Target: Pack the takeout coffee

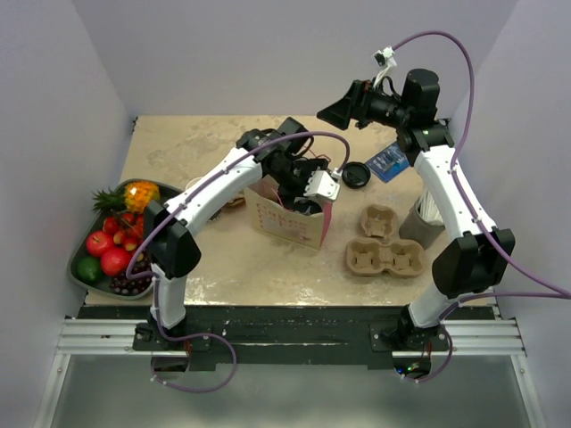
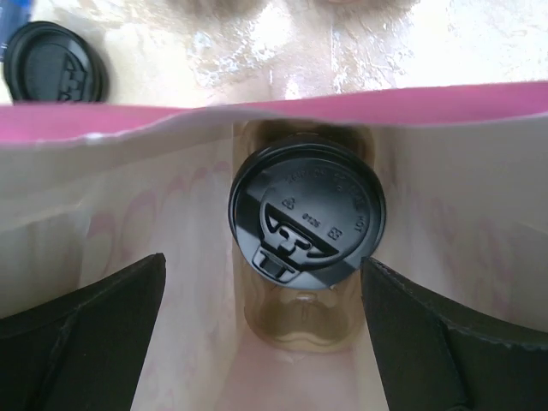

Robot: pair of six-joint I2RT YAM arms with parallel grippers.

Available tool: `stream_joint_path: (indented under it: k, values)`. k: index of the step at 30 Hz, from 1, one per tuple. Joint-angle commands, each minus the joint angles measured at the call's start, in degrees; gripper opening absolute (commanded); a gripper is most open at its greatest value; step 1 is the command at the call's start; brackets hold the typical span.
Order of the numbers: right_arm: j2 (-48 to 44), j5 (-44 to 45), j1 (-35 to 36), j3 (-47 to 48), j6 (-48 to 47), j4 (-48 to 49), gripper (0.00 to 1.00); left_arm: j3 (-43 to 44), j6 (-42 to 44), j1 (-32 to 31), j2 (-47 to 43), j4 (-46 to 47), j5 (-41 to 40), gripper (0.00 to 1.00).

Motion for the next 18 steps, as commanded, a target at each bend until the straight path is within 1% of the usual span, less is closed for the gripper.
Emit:
stream_joint_path:
  k: [1, 7, 11, 13, 15, 18]
  values:
    - [-1.2, 0.8, -0.4, 2.4, -0.6, 1.1, 0.99, 2.2, -2.1, 1.1, -3.3, 0.3, 2.6, 0.99]
    - [-1.3, 1.0, -0.3, 2.0, -1.1, 0.9, 0.99, 4.4, -3.5, 2.2, -4.3, 0.8, 2.3, 0.99]
    - [-1.1, 1.3, -0.5, 1.8, -1.6, 0.7, 0.99, 6.8, -5.2, 3.3, -5.6, 2.1, 3.6, 0.99]
    - [-1.0, 1.6, -0.7, 2.3, -1.8, 0.6, 0.99, 7.5, -6.3, 3.9, -7.1, 4.0, 4.3, 1.00]
    - [-0.5, 1.5, -1.2, 2.3, -1.8, 1.7, 0.99, 7.1, -9.3, 4.6, -9.2, 7.8, 4.4, 1.00]
    - [0.2, 1.8, -1.4, 2.5, -1.7, 3.0, 0.99, 5.2, -16.2, 6.5, -13.0, 15.2, 6.0, 1.00]
